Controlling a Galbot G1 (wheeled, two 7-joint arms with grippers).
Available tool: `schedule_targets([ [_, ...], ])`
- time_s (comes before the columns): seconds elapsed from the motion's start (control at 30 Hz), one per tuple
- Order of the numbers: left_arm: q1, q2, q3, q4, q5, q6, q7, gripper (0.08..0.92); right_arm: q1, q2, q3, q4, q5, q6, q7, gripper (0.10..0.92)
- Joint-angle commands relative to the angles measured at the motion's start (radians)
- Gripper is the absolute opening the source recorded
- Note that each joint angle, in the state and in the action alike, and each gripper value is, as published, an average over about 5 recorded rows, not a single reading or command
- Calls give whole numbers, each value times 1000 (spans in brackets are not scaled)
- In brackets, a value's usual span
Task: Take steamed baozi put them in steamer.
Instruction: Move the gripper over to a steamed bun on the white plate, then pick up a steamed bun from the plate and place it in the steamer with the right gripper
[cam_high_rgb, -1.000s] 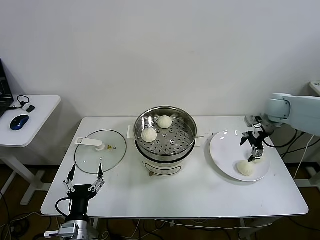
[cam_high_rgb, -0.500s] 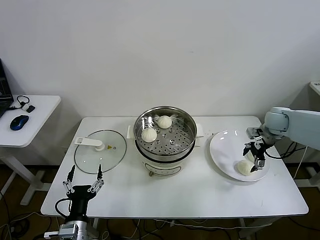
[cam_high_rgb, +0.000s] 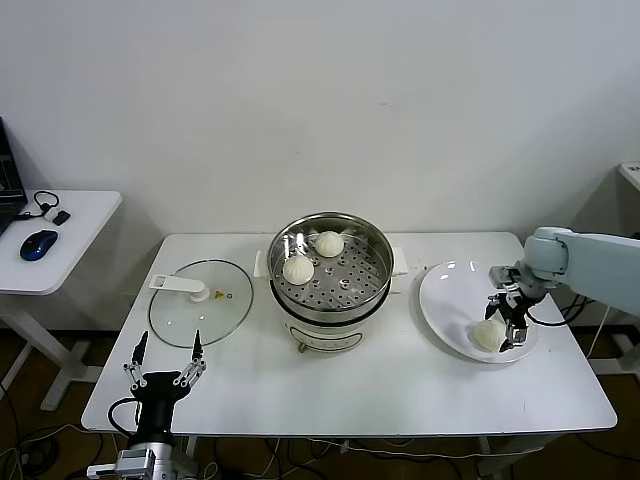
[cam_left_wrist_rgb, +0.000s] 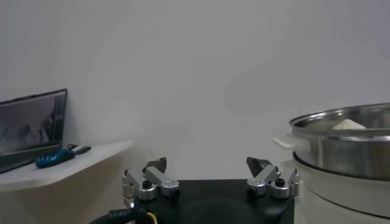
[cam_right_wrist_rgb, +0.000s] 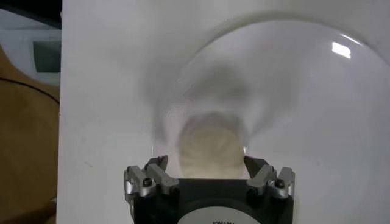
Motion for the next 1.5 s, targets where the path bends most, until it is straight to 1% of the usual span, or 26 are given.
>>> schedule_targets([
  [0.03,0,-49,0,1,-1,-1,1,823,-40,5,23,-36,-15,8,-2,823],
  [0.37,-1,-49,3,-2,0,0,1,823,-47,14,30,-37,-20,4,-1,819],
  [0.47,0,-49,4,-3,0,-1,1,823,-46,17,28,-37,-23,5,-1,783],
  [0.57,0,-49,4,-1,0,-2,0,823,-42,18,28,-36,-26,5,1,728],
  [0.63,-1,-49,6,-1,0,-2,0,823,-40,19,27,-35,-27,6,2,711],
  [0.9,-2,-49,7,-6,2,0,0,823,-3,13,11,-3,-32,5,9,704],
  [1.23,-4,-49,15,-14,6,4,0,823,230,0,-76,134,-4,6,-7,702],
  [1.5,-9,-49,18,-22,1,8,3,823,435,26,-134,315,23,26,-26,702],
])
